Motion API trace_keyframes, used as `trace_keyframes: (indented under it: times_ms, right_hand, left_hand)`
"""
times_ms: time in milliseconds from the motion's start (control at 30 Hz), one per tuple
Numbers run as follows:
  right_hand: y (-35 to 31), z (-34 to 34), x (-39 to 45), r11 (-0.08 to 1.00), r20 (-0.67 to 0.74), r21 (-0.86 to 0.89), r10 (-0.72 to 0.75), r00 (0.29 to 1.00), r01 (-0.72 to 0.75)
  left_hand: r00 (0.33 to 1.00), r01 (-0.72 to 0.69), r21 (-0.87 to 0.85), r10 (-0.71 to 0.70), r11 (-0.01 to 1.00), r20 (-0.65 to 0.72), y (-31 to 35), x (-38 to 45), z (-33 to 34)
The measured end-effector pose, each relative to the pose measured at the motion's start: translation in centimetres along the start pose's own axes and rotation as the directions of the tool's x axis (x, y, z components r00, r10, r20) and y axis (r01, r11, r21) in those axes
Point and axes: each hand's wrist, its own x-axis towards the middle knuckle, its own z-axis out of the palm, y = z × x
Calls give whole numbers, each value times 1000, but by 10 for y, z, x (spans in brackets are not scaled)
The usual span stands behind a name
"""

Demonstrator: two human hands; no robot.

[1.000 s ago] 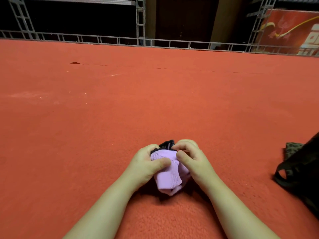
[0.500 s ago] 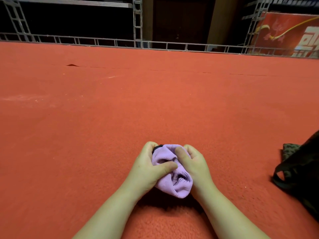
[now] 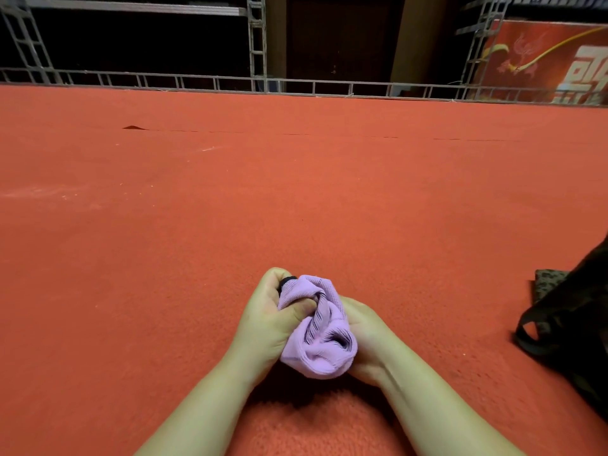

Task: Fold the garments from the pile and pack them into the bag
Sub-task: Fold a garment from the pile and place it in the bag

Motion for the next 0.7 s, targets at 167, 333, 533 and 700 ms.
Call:
trace_keyframes:
  times_ms: [167, 333, 533, 700]
  right_hand:
    - [-12, -13, 8, 950, -410, 234, -96, 907, 206]
    - [-15, -30, 12, 944, -655, 31, -229, 720, 329]
    - [1, -29, 19, 896, -598, -407, -410, 689, 179]
    - [-2, -17, 13, 963, -482, 37, -218, 849, 268]
  left_hand:
    - [999, 2, -124, -7, 992, -41, -8, 5, -7]
    - [901, 52, -286, -169, 957, -400, -3, 21, -17]
    - [823, -67, 255, 198, 965, -533, -2, 19, -28]
    - [955, -251, 477, 297, 842, -22, 12, -14, 2]
